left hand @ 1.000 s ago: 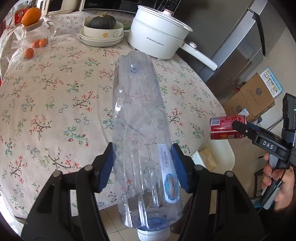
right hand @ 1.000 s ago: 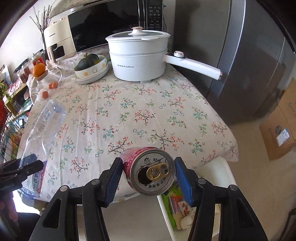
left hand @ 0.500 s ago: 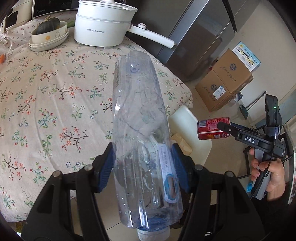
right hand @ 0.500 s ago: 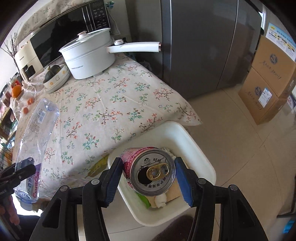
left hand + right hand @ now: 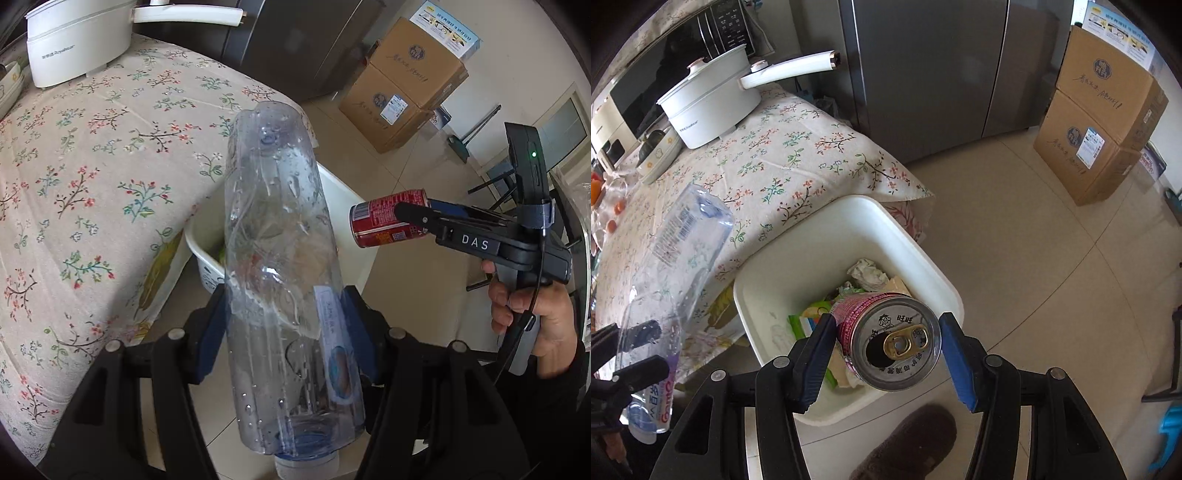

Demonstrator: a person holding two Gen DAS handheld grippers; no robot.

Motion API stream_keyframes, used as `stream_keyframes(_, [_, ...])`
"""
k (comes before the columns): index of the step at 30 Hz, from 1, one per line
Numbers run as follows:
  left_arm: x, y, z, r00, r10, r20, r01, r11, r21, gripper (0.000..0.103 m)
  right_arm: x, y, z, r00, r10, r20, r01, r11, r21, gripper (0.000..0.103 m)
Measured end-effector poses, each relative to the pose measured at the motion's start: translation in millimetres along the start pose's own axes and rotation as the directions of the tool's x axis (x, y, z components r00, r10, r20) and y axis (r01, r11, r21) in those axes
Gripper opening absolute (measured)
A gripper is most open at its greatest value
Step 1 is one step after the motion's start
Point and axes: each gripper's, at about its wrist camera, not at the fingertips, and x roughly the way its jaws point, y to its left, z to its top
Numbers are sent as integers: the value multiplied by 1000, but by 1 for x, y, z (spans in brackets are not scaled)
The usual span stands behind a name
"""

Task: Collect trash
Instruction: 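Open both tools to drop the bottle and can into the bin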

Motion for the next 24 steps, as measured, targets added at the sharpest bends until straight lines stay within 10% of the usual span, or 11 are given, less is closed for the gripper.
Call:
stream_keyframes(11, [54,-22,25,996,81,-25,-79,994,69,65,-2,-23,3,1000,-20,3,20,999,34,58])
stream_keyframes(17, [35,-19,21,985,166,49,-170,979,109,89,1,-22,4,1000,-29,-2,29,999,39,58])
stream_keyframes(24, [9,-10,12,966,234,111,-249,958,140,91,2,-10,8,1000,-23,-2,23,999,26,58])
